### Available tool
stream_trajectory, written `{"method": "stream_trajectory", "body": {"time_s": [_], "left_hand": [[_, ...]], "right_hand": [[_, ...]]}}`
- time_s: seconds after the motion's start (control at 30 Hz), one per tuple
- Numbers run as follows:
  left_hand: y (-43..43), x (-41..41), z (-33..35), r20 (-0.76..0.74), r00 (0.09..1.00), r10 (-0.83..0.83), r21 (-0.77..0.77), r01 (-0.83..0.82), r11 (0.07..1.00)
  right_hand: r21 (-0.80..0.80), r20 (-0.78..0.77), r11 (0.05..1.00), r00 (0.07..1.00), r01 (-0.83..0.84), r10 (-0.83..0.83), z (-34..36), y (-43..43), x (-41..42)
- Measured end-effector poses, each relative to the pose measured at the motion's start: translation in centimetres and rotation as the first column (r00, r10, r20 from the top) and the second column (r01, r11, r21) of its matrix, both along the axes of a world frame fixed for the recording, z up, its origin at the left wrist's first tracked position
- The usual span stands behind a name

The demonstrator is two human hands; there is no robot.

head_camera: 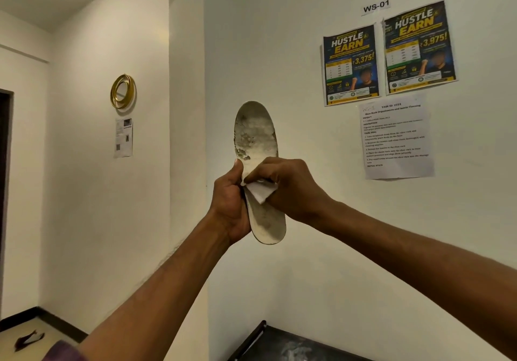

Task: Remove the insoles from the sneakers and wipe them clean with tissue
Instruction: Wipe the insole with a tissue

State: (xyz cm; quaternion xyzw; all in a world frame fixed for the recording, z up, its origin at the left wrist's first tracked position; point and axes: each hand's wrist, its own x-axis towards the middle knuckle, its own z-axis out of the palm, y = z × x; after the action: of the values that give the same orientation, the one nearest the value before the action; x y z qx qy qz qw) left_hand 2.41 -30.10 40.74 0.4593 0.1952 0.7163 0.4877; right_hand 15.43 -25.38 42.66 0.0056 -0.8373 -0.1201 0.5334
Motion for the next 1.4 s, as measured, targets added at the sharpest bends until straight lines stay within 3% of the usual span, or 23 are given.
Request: {"method": "stream_trajectory", "body": {"time_s": [0.13, 0.23, 0.37, 0.5, 0.6, 0.73, 0.87, 1.0, 1.13, 1.3, 1.4], "left_hand": [[0.1, -0.8, -0.2, -0.018, 0.999, 0.047, -0.007, -0.047, 0.999], [0.3, -1.3, -0.2, -0.002, 0.999, 0.041, 0.036, -0.04, 0.999], [0.2, -2.2, -0.3, -0.032, 0.998, 0.047, 0.039, -0.046, 0.998], [0.3, -2.6, 0.0, -0.02, 0.998, 0.067, 0.06, -0.065, 0.996], [0.3, -2.8, 0.2, -0.041, 0.994, 0.096, 0.056, -0.094, 0.994], [0.4, -2.8, 0.1, -0.017, 0.996, 0.093, 0.063, -0.092, 0.994], [0.6, -2.4, -0.1, -0.033, 0.996, 0.079, 0.045, -0.077, 0.996], [0.6, -2.3, -0.1, 0.001, 0.998, 0.062, 0.064, -0.062, 0.996], [0.6, -2.0, -0.1, -0.028, 0.998, 0.051, 0.041, -0.05, 0.998], [0.5, -2.2, -0.1, 0.013, 0.998, 0.059, 0.064, -0.059, 0.996], [0.6, -2.0, -0.2, -0.022, 0.998, 0.059, 0.038, -0.058, 0.998]], "right_hand": [[0.043, 0.087, 0.999, 0.996, -0.018, 0.014, -1.1, -0.2, -0.6], [-0.022, 0.031, 1.0, 0.999, 0.01, -0.009, -1.4, 0.1, 0.0], [0.024, 0.181, 0.999, 0.983, -0.024, 0.019, -3.1, -0.1, -0.7], [0.008, 0.104, 1.0, 0.994, 0.025, -0.025, -2.8, 0.1, 0.1], [0.08, 0.241, 0.996, 0.97, -0.026, 0.006, -4.1, -0.6, -0.2], [-0.026, 0.127, 1.0, 0.992, 0.015, -0.012, -3.7, 0.5, 1.0], [0.07, 0.324, 0.998, 0.946, 0.007, -0.03, -5.1, -0.2, 0.8], [-0.027, 0.198, 1.0, 0.98, -0.014, 0.019, -3.9, 0.7, 2.1], [0.151, 0.399, 0.988, 0.914, 0.012, -0.072, -5.0, -0.3, 1.6], [0.103, 0.205, 0.992, 0.974, 0.078, -0.098, -2.8, 0.7, 2.8], [0.239, 0.32, 0.964, 0.929, 0.112, -0.187, -2.9, 0.7, 1.8]]}}
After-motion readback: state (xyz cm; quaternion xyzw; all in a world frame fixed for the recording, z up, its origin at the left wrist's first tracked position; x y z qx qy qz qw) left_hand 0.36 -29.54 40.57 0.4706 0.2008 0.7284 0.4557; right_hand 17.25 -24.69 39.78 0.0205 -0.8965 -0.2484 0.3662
